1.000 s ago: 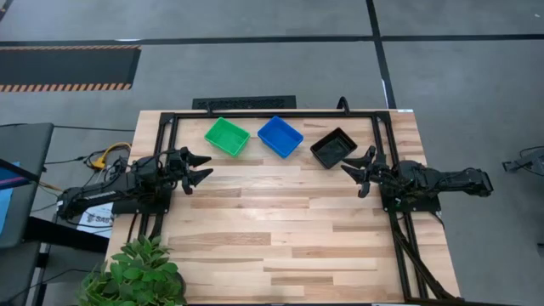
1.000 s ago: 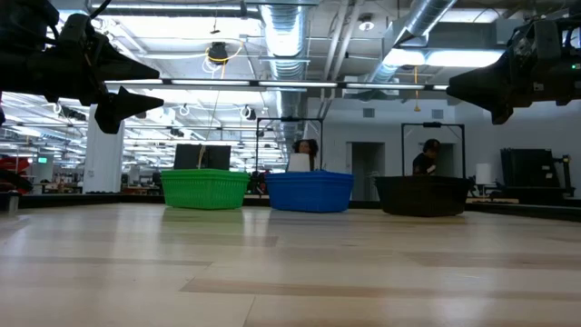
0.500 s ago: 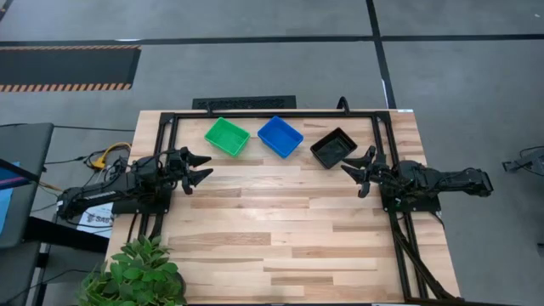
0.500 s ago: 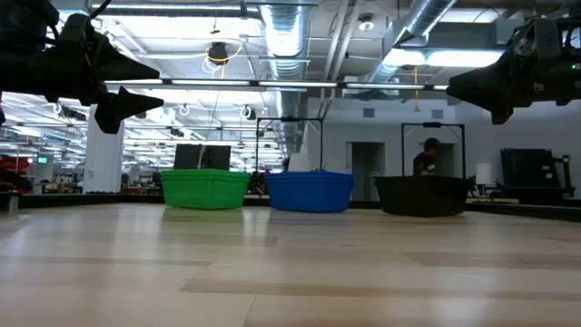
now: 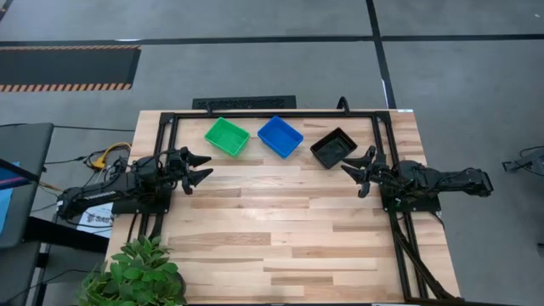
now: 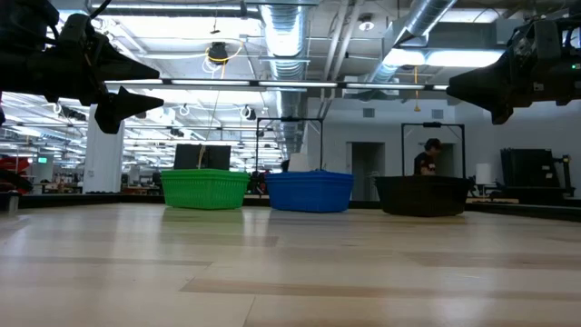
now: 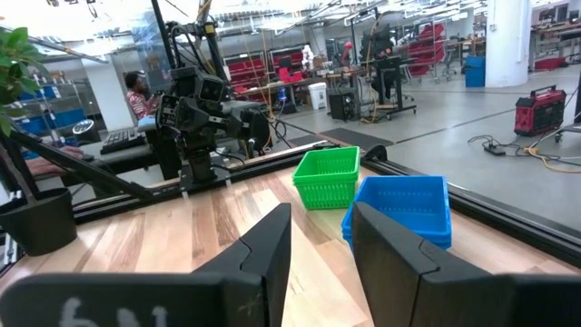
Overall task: Stack baskets by color
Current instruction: Return to Home Position
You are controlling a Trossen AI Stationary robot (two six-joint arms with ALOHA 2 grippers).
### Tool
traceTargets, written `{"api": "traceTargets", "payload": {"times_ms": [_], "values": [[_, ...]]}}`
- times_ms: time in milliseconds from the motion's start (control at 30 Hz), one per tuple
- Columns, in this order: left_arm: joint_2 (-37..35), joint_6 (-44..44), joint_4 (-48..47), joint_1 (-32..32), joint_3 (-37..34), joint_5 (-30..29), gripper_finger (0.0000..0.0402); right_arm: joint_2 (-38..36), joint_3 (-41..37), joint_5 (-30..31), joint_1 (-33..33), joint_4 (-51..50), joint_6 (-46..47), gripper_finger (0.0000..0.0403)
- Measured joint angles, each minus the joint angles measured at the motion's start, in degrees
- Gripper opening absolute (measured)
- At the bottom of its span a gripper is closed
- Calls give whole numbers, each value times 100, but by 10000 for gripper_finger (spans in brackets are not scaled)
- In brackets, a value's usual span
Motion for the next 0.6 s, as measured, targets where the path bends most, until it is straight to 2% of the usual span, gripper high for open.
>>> {"api": "traceTargets", "payload": {"times_ms": [600], "values": [[0,0,0,0,0,-2,274,-1,0,1,0,2,0,141]]}}
